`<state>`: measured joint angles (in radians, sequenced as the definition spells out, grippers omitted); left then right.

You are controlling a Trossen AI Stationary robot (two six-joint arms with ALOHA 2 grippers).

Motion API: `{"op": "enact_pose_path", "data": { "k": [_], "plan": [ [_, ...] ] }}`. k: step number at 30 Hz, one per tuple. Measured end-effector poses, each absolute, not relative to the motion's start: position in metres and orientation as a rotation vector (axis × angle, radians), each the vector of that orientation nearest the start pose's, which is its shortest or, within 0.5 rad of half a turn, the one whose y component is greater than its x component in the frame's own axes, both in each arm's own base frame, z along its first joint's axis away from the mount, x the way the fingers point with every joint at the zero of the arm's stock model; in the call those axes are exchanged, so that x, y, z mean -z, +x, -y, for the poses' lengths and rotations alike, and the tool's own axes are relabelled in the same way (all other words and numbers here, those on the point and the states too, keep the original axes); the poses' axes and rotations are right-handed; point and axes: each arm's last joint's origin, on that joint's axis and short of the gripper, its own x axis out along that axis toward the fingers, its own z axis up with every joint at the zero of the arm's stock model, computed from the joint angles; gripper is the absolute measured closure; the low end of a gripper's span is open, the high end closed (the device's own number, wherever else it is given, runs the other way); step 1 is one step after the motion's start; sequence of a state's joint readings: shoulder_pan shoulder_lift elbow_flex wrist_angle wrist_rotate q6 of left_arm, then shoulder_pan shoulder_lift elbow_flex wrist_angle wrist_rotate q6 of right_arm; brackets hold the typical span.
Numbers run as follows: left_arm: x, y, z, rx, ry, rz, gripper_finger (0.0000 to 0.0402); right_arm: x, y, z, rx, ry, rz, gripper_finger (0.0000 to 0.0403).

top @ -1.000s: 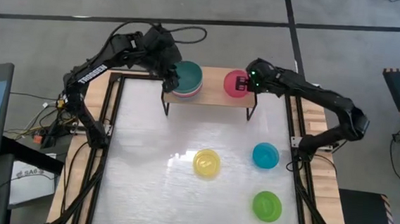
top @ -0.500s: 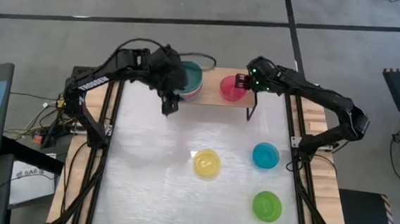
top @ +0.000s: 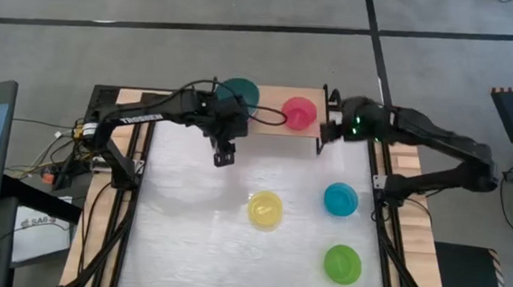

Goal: Place and stack bowls onto a shelf
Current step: Adjust the stacked bowls on the shelf

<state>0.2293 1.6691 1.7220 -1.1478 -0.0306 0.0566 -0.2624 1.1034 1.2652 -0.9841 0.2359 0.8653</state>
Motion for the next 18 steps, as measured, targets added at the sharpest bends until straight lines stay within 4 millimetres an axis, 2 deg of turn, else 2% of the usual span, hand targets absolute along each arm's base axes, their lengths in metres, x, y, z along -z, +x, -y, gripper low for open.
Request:
{"op": "enact_pose_path", "data": {
  "k": [4, 8, 18],
  "plan": [
    [-0.342, 0.327, -0.087, -0.238, -0.062, -1.063, 0.0214, -0.357, 0.186, 0.03, 0.785, 0.827, -0.746, 0.0233],
    [-0.338, 0.327, -0.099, -0.271, -0.078, -1.042, 0.0214, -0.335, 0.185, 0.011, 0.883, 0.807, -0.947, 0.0236],
    [-0.337, 0.32, -0.119, -0.331, -0.121, -1.04, 0.0214, -0.27, 0.178, -0.017, 0.965, 0.783, -1.164, 0.0229]
  ]
}}
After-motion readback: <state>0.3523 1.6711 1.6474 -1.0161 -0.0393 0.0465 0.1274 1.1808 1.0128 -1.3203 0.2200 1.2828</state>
